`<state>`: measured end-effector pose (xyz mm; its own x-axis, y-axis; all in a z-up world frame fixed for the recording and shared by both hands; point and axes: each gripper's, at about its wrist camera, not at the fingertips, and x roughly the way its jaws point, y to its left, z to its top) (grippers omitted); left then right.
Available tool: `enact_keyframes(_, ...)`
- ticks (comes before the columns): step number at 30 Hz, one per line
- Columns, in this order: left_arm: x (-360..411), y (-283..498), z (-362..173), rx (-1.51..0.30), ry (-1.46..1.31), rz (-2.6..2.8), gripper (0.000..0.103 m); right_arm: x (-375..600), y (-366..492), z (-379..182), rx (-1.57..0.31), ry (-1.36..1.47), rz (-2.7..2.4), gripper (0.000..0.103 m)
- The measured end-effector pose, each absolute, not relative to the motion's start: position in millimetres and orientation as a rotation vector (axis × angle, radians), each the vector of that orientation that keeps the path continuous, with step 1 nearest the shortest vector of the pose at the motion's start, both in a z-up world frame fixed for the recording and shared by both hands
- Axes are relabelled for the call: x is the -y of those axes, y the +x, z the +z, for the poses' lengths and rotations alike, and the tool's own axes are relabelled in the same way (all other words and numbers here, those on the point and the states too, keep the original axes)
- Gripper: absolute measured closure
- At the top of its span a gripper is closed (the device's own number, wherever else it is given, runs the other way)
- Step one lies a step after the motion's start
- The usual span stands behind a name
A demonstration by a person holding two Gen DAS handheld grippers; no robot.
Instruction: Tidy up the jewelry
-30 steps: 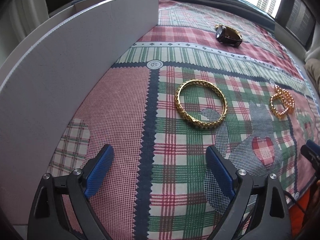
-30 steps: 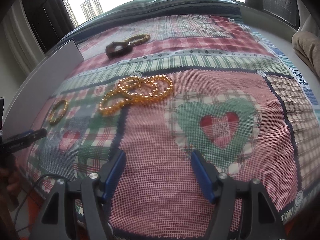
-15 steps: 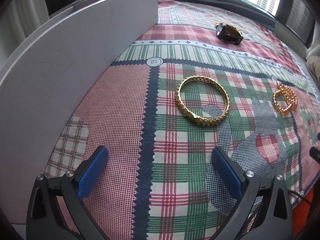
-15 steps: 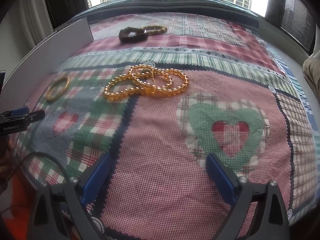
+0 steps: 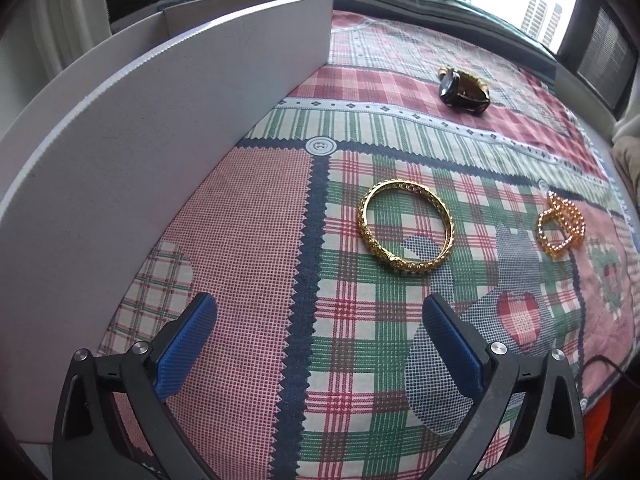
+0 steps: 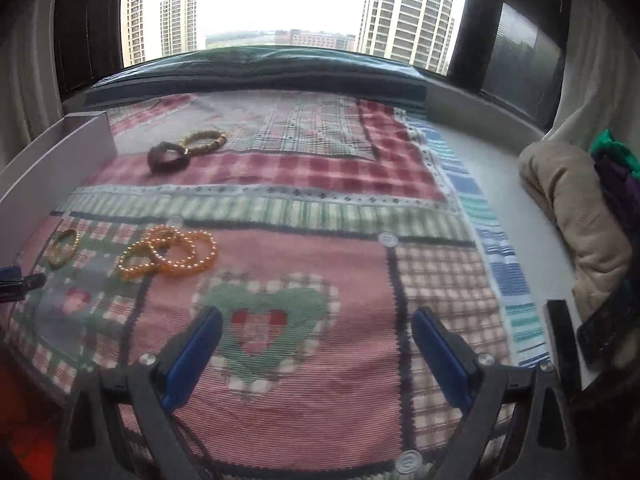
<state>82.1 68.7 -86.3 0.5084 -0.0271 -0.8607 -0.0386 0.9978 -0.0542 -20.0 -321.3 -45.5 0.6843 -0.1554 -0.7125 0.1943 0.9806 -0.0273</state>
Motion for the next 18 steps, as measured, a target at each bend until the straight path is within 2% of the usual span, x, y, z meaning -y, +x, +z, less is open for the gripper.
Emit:
enact_keyframes(9,-58.8,107.0,-74.3,-0.998,-0.146,-0.073,0.003,258.9,-12.8,-76.6,-0.762,0.147,-0.059,0.006)
enact_keyframes(11,-50.2,116.6,-79.4,-1.014,-0.101,-0.046,0.021,257.7,-13.0,-77.0,-0.767,0.141,-0.054,0.006)
enact_keyframes(18,-38.9,124.2,-99.2,-1.035,0.027,0.034,0.039,260.7,-21.7,-77.6,-0.765,0.144,-0.051,0.006)
